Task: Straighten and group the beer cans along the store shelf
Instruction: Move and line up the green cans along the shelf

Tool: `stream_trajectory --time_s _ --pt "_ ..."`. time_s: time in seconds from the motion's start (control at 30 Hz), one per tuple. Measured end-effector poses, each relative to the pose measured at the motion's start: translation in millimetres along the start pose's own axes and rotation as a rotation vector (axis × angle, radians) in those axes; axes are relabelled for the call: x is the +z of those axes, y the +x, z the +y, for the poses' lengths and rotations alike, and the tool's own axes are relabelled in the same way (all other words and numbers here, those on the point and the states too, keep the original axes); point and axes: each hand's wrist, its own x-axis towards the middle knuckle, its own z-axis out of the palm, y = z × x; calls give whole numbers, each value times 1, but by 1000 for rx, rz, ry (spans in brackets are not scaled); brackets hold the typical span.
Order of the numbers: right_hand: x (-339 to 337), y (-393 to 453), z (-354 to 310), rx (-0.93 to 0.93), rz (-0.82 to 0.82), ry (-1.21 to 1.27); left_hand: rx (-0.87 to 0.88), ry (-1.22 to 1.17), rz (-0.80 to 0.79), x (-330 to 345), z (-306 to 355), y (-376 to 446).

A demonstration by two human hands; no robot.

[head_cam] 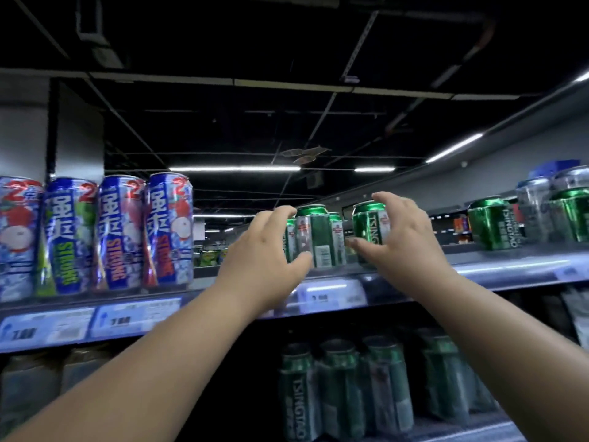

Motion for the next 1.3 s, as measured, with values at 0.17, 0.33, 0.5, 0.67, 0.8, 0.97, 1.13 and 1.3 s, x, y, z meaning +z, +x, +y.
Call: stream_trajectory --time_s 0.17,0.33,0.5,0.67,0.8,0.97,1.13,1.3 --pt "-13 24 37 -33 -183 29 -140 19 -16 28 19 35" --pt "-12 42 50 -49 -388 61 -261 91 -72 45 27 57" --pt "3 51 44 -53 -413 131 -318 46 -87 50 27 66" --pt "6 51 46 -30 -396 154 -312 -58 -67 52 28 66" --pt "-6 54 59 7 -375 197 -239 -151 -138 64 48 75" --pt "-13 40 68 -16 -241 85 -163 -206 -207 84 58 83" --pt "-4 26 41 -166 -127 -63 -188 -185 -146 56 23 82" --pt "16 22 20 -216 -148 -206 -317 20 -134 38 -34 105"
